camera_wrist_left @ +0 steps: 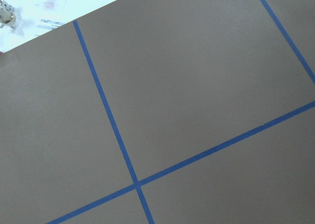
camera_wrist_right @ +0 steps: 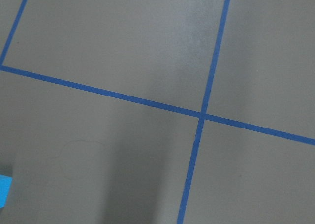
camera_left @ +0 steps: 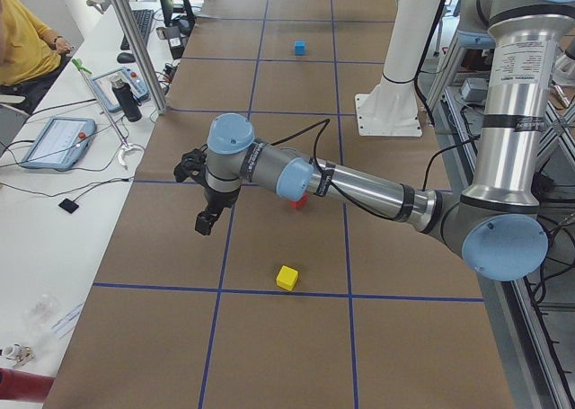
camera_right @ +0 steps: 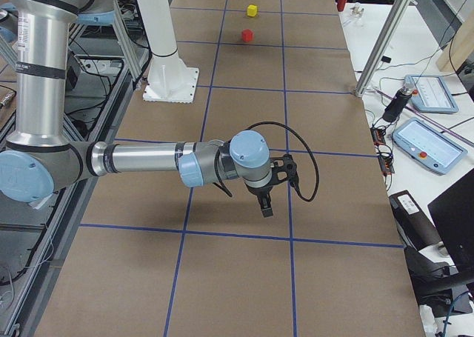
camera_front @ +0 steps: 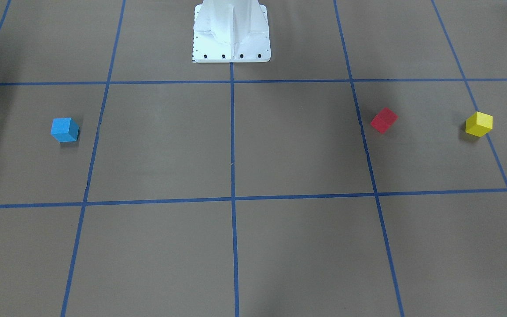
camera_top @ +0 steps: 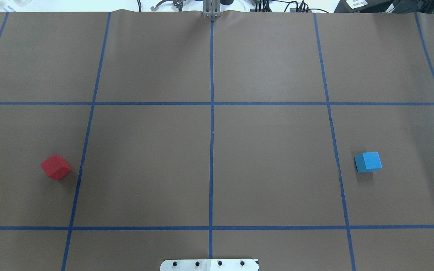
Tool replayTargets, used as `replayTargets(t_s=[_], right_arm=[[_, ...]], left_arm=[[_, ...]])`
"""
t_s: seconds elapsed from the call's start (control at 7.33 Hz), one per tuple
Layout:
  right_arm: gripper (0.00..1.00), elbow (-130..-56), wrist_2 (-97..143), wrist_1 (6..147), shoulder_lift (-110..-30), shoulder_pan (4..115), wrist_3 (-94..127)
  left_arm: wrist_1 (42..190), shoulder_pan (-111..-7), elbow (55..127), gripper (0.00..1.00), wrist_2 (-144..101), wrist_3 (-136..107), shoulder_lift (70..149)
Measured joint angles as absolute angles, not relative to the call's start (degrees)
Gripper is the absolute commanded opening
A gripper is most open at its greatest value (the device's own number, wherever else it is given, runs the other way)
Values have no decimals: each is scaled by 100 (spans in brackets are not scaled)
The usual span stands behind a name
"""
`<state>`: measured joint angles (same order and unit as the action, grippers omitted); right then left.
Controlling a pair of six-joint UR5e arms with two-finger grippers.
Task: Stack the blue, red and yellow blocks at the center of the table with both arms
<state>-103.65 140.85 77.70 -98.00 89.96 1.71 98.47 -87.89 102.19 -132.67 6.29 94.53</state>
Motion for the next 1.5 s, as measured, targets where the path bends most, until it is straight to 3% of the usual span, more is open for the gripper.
replayTargets(t_s=[0.68, 1.09, 1.5], right_arm=[[100, -11617, 12714, 7374, -9865, 6533, 3864], [100, -11572, 11304, 6285, -10131, 4769, 5407], [100, -11138, 10820, 5333, -10314, 4090, 5533]], left_arm=[[9858, -8789, 10204, 100, -13272, 642, 9475], [9861, -8789, 10211, 100, -13272, 642, 9475], [9861, -8789, 10235, 100, -13272, 642, 9471]])
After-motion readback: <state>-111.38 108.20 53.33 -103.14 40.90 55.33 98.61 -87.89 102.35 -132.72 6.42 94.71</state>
